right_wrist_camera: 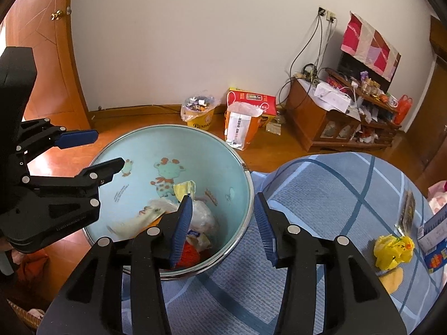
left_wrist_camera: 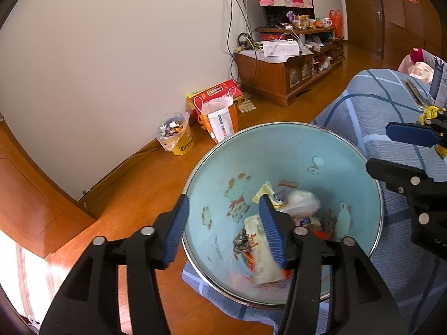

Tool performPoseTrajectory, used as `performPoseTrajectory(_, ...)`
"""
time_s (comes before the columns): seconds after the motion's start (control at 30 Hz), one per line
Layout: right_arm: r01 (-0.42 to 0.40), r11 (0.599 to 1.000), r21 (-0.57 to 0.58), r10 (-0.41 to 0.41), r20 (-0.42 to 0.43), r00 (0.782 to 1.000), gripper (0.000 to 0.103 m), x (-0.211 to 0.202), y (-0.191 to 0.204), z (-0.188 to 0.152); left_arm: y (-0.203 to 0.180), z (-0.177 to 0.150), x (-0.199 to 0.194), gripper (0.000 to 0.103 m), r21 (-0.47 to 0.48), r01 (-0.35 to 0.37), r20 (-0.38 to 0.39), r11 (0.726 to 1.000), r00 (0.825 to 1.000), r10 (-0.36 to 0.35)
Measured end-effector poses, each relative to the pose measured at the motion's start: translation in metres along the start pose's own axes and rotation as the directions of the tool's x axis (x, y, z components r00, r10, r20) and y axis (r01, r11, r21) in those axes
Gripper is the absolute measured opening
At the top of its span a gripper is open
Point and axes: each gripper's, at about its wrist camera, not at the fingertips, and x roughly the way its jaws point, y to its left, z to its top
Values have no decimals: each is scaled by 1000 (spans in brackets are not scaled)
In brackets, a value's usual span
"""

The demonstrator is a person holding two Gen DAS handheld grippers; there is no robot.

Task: Collect trash
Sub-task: 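Open both tools to drop the wrapper and clear bag into the bucket, then move both tools back to the remaining trash on the table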

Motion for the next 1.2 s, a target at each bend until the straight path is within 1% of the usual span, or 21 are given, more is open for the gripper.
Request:
performPoseTrajectory(0.03,3,1000,0,-3,1,1000,46,-1,0,0,-1,0,0,58,3,-6,-1,1000,1000,6)
performPoseTrajectory(0.1,9,1000,0,-9,-1,1000,47,-2,-1,-2,-2,-1,1,67,6,-23,0,1000,1000,23)
performPoseTrajectory(0.17,16,1000,1,-16,-3,1000,47,-3,-2,-4,-3,-1,1,70,9,-36,1,999,999,36)
performPoseTrajectory(0.23,28,1000,4,-28,-6,1000,47,-4,-4,-6,-3,-2,2,71,12,-42,1,999,999,42)
performPoseTrajectory(0.3,47,999,14,-47,-9,999,47,-6,-8,-10,-4,-2,2,76,13,-58,1,998,998,58)
performPoseTrajectory(0.4,93,995,35,-92,-16,996,48,-10,-18,-17,-5,-3,2,79,9,-75,9,997,997,75)
performPoseTrajectory(0.47,146,987,63,-144,-28,989,50,-16,-32,-25,-8,-3,4,81,15,-81,9,997,997,81)
performPoseTrajectory(0.53,193,976,96,-190,-38,981,50,-22,-48,-34,-13,-3,6,82,26,-84,12,996,996,83)
performPoseTrajectory(0.63,279,946,166,-272,-68,960,52,-34,-78,-49,-24,-3,9,83,40,-69,9,997,998,68)
performPoseTrajectory(0.7,354,909,220,-341,-95,935,53,-42,-101,-58,-29,-2,11,83,49,-68,8,996,998,68)
performPoseTrajectory(0.73,372,897,238,-358,-102,928,56,-44,-107,-60,-32,-1,13,83,51,-68,9,996,998,68)
performPoseTrajectory(0.77,401,878,262,-384,-115,916,60,-47,-116,-64,-34,1,14,83,51,-64,9,997,998,64)
performPoseTrajectory(0.8,419,864,278,-399,-128,908,61,-48,-123,-66,-36,1,14,83,50,-61,9,997,998,61)
performPoseTrajectory(0.87,444,837,321,-411,-170,896,66,-47,-138,-72,-40,5,14,84,50,-54,14,997,998,53)
performPoseTrajectory(0.93,461,822,335,-415,-204,887,66,-42,-149,-76,-43,7,14,86,50,-47,19,998,999,46)
performPoseTrajectory(0.97,462,817,344,-413,-211,886,66,-41,-152,-78,-45,7,14,88,51,-43,20,998,999,42)
performPoseTrajectory(1.03,458,809,369,-400,-225,888,66,-37,-160,-80,-48,8,16,88,55,-31,16,998,999,30)
performPoseTrajectory(1.13,433,810,396,-361,-245,900,66,-26,-167,-84,-52,10,21,88,59,-19,8,998,1000,18)
performPoseTrajectory(1.2,416,811,412,-335,-256,907,64,-21,-173,-88,-56,11,25,88,62,-11,1,998,1000,11)
